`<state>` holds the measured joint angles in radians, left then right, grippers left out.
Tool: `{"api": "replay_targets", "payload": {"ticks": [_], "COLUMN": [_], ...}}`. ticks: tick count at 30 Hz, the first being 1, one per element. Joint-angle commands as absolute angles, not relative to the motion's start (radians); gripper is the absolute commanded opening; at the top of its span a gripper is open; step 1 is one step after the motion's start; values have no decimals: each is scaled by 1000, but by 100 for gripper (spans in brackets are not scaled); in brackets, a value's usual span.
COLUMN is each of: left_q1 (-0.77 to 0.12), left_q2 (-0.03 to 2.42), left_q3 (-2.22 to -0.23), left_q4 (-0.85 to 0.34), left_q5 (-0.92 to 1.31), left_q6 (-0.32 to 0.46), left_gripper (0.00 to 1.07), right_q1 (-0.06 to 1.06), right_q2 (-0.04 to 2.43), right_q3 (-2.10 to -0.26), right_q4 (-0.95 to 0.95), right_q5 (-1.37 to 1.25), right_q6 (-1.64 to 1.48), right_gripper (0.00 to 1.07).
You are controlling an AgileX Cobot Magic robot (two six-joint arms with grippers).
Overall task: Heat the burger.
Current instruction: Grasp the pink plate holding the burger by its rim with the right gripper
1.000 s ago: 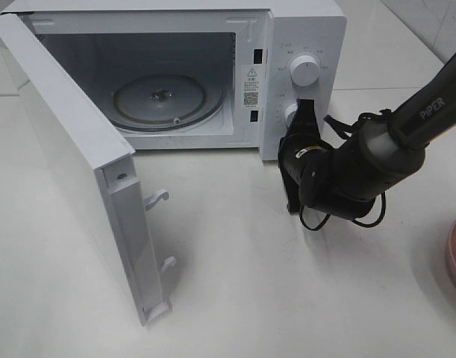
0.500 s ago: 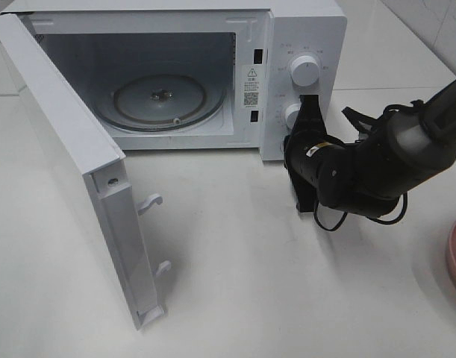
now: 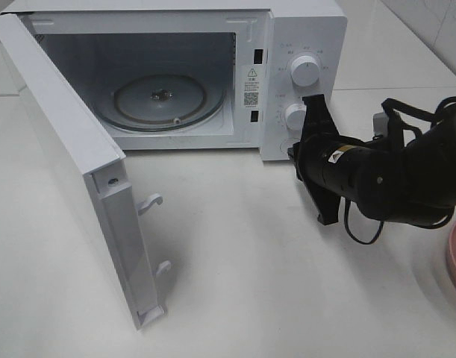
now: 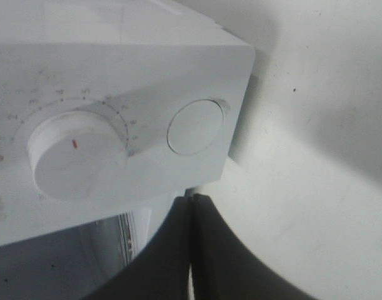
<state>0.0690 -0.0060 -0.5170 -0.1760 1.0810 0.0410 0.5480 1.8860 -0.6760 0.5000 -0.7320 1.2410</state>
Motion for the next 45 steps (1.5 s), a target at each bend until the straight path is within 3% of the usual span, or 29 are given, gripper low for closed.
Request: {"api": "replay_targets", "payload": {"ticks": [1,23,38,45], "left_q1": [68,68,68,68], "left_q2": [-12,-12,-12,-12], "left_q3": [-515,-515,-515,-515], "left_q4": [-178,-178,-178,-178], "left_q5": [1066,1066,1066,1066], "left_q6": [40,40,40,40], "left_gripper": [100,100,100,100], "right_q1": [550,548,546,463], "right_q2": [1837,1542,1407,1376], "right_q3": [-654,-656,-656,-656], "right_q4": [445,383,55,8], "right_q5": [-672,119,463,590], "right_q6": [1208,277,159,158], "right_gripper": [0,4,8,11]}}
